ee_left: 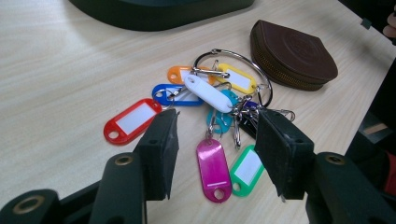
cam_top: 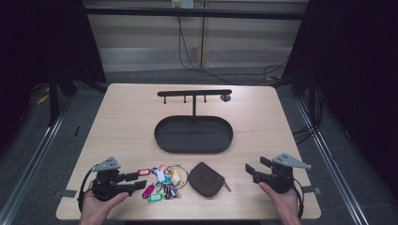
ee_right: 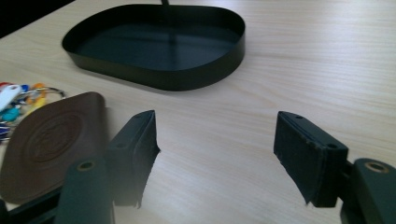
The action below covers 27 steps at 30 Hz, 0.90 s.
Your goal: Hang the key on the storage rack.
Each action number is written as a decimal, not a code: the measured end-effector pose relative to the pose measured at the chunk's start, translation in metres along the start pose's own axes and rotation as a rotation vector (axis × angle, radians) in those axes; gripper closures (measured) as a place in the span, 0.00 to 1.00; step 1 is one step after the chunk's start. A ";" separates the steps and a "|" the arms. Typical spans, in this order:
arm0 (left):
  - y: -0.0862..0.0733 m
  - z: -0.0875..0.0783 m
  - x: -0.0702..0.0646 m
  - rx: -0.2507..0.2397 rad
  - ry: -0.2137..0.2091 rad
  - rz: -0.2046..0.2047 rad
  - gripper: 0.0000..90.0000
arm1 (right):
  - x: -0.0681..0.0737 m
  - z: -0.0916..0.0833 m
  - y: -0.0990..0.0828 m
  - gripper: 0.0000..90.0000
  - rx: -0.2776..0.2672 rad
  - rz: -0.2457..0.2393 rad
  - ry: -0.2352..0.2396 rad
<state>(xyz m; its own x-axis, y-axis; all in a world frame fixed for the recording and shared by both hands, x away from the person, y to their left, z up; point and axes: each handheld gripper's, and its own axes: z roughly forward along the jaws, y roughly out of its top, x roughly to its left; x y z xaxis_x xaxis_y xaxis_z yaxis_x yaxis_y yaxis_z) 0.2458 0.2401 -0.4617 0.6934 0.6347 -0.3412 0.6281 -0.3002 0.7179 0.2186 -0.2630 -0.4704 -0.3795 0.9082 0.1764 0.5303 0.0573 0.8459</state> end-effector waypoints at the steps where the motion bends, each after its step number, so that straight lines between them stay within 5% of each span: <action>1: 0.000 0.000 0.000 -0.005 0.003 -0.002 0.54 | 0.000 -0.001 0.001 0.33 0.003 0.007 0.007; 16: 0.000 0.005 -0.011 0.045 -0.086 -0.033 0.55 | 0.000 -0.005 0.000 0.31 0.076 0.054 0.039; 27: 0.017 0.011 -0.027 0.133 -0.132 0.044 0.68 | 0.001 -0.003 0.000 0.28 0.094 0.042 0.030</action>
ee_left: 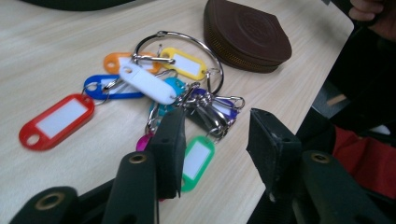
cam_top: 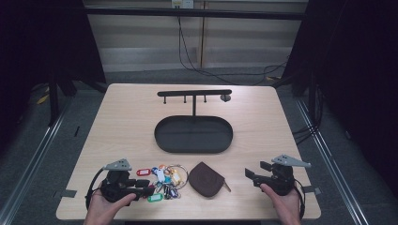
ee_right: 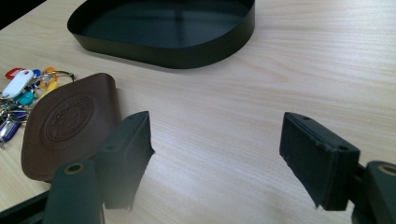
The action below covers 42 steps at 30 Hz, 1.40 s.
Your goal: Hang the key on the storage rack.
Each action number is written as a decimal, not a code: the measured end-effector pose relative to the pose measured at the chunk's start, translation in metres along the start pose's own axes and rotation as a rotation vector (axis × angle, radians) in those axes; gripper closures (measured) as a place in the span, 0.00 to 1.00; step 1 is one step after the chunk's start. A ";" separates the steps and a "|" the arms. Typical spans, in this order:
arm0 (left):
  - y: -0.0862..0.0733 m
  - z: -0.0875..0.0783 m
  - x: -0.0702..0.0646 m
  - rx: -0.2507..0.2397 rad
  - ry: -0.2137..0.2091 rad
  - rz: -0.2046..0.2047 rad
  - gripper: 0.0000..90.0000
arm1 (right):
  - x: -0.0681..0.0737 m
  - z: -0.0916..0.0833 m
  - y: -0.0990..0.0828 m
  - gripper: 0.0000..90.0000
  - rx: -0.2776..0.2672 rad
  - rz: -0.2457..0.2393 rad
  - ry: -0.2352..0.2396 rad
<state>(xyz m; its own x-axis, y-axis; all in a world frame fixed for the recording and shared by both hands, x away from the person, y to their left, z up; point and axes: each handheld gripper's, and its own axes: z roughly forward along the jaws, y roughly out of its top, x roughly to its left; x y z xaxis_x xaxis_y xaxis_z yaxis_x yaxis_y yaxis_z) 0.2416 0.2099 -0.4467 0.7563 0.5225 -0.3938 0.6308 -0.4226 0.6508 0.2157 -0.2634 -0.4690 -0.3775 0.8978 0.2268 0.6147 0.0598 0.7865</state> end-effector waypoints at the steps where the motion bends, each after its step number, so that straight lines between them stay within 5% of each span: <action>1: 0.002 0.001 -0.001 0.003 0.004 0.009 0.69 | 0.000 0.000 0.000 0.28 0.000 0.000 0.002; 6: 0.011 0.003 -0.003 0.042 0.011 0.027 0.73 | 0.001 0.001 0.000 0.28 0.006 -0.004 0.010; 11: 0.017 0.004 -0.005 0.095 0.079 0.069 0.79 | 0.002 0.001 0.000 0.27 0.003 -0.007 0.008; 19: 0.031 0.012 -0.010 0.140 0.054 0.088 0.87 | 0.004 0.002 0.000 0.27 0.010 -0.012 0.015; 27: 0.048 0.031 -0.024 0.263 0.061 0.184 0.89 | 0.004 0.004 0.000 0.26 0.021 -0.011 0.025; 33: 0.058 0.047 -0.026 0.316 0.034 0.191 0.90 | 0.003 0.004 0.000 0.26 0.023 -0.014 0.030; 42: 0.071 0.072 -0.037 0.430 0.014 0.266 0.96 | 0.005 0.006 0.000 0.26 0.032 -0.020 0.036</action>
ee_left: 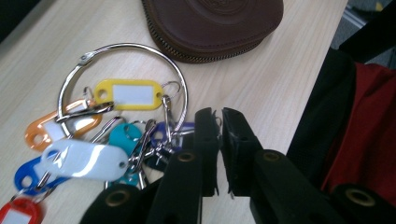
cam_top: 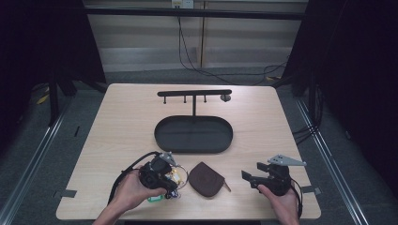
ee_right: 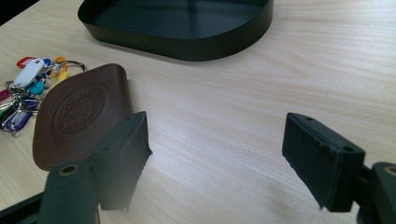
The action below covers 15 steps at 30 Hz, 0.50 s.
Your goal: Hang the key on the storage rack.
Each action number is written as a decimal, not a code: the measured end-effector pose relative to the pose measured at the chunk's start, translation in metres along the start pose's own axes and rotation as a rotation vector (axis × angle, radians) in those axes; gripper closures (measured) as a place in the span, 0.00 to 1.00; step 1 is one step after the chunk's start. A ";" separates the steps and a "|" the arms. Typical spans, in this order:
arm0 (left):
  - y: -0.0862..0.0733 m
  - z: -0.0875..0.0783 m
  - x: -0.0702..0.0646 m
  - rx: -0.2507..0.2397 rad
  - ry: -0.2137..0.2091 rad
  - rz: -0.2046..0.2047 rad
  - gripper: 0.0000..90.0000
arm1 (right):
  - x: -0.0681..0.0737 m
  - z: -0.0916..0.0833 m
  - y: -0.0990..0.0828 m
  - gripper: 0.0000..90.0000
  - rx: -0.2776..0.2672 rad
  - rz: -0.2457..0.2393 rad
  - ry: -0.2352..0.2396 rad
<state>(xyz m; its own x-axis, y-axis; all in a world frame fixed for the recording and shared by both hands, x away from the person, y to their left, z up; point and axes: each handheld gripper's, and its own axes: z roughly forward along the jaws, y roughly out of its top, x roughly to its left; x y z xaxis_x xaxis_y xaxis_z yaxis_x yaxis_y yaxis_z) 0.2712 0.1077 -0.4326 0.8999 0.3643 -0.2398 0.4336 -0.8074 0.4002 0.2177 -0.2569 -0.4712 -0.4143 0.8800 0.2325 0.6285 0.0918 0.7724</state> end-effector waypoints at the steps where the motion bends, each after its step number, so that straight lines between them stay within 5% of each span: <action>1: 0.002 0.002 0.000 0.013 0.012 0.004 0.96 | 0.000 0.000 0.000 0.26 -0.002 -0.001 0.002; 9: 0.015 0.015 0.005 0.081 -0.017 0.013 1.00 | 0.000 0.000 0.000 0.26 0.003 0.002 0.002; 15: 0.024 0.026 0.007 0.126 0.014 0.020 1.00 | 0.000 0.000 0.000 0.26 0.003 0.001 0.007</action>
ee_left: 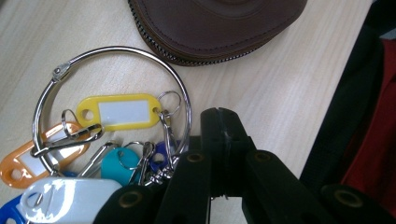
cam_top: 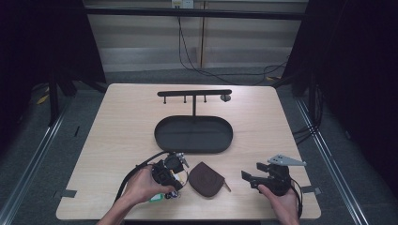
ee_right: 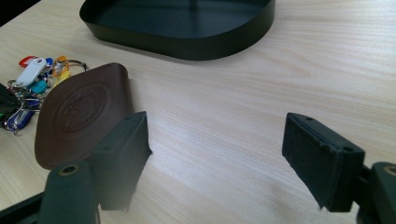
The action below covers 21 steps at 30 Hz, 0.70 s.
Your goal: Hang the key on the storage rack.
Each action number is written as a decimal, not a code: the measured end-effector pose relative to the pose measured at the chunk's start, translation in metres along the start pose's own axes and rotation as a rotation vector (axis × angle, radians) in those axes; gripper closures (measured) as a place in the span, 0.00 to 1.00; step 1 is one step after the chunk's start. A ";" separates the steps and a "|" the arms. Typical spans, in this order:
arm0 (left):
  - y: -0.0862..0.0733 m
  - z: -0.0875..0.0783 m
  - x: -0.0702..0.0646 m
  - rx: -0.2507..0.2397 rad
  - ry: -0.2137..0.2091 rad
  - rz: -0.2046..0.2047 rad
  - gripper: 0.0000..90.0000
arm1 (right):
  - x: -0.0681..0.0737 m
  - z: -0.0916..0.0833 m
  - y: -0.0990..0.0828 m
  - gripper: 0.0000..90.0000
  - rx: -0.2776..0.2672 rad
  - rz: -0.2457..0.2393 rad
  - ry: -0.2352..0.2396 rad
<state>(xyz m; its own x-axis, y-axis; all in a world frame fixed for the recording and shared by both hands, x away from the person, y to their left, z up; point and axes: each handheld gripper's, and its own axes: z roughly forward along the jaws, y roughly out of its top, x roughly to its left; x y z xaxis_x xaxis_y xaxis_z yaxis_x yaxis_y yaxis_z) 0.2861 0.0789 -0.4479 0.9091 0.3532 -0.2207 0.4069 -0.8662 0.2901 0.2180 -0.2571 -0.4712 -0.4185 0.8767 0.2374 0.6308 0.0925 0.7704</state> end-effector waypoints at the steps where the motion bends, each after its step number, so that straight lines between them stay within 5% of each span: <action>1: 0.001 0.000 0.001 0.006 -0.002 -0.003 1.00 | 0.000 0.000 0.000 0.26 0.000 0.000 0.000; 6: 0.005 0.006 0.003 0.033 -0.019 0.011 1.00 | 0.000 0.000 0.000 0.26 -0.001 0.001 0.001; 13: 0.007 0.013 0.004 0.066 0.028 -0.002 0.95 | -0.001 0.000 0.000 0.26 0.002 0.003 0.012; 21: 0.010 0.009 0.006 0.033 0.079 -0.009 0.90 | -0.001 0.000 0.000 0.26 0.006 0.003 0.021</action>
<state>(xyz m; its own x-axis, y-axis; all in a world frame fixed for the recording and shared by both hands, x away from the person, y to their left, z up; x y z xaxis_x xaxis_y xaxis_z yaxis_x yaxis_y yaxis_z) 0.2946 0.0692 -0.4543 0.9103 0.3864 -0.1485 0.4128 -0.8736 0.2576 0.2186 -0.2576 -0.4715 -0.4303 0.8668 0.2518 0.6355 0.0928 0.7665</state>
